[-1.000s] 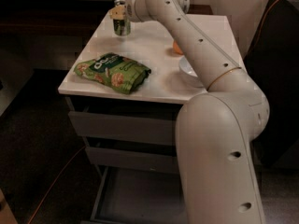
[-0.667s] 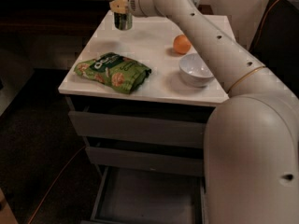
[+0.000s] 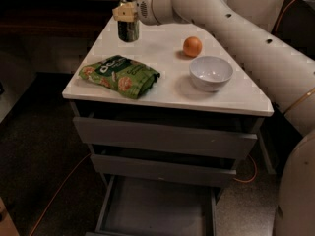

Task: Place green can into bottom drawer

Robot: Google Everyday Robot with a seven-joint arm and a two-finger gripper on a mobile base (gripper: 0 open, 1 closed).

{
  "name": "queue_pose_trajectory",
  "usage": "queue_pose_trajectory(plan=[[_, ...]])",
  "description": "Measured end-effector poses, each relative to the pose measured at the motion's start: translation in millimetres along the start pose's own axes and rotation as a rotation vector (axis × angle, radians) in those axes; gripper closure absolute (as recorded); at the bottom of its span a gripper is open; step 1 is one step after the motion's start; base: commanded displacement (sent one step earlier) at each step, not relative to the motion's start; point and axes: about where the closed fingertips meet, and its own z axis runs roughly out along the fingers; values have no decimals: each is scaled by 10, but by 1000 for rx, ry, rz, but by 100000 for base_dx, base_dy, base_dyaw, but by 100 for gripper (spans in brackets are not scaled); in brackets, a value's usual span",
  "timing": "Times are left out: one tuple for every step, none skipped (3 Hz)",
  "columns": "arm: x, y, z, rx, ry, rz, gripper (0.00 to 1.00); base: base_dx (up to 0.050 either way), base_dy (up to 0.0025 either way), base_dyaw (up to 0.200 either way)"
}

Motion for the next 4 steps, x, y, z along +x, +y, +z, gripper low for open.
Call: queue_pose_trajectory(plan=[[0,0,0,0,0,0,100,0,0,0],[5,200,-173,-78,-6,-4,100,0,0,0],[9,477,-486,-158,-23,-21,100,0,0,0],[105,768,-824,-238,-14,-39,100,0,0,0]])
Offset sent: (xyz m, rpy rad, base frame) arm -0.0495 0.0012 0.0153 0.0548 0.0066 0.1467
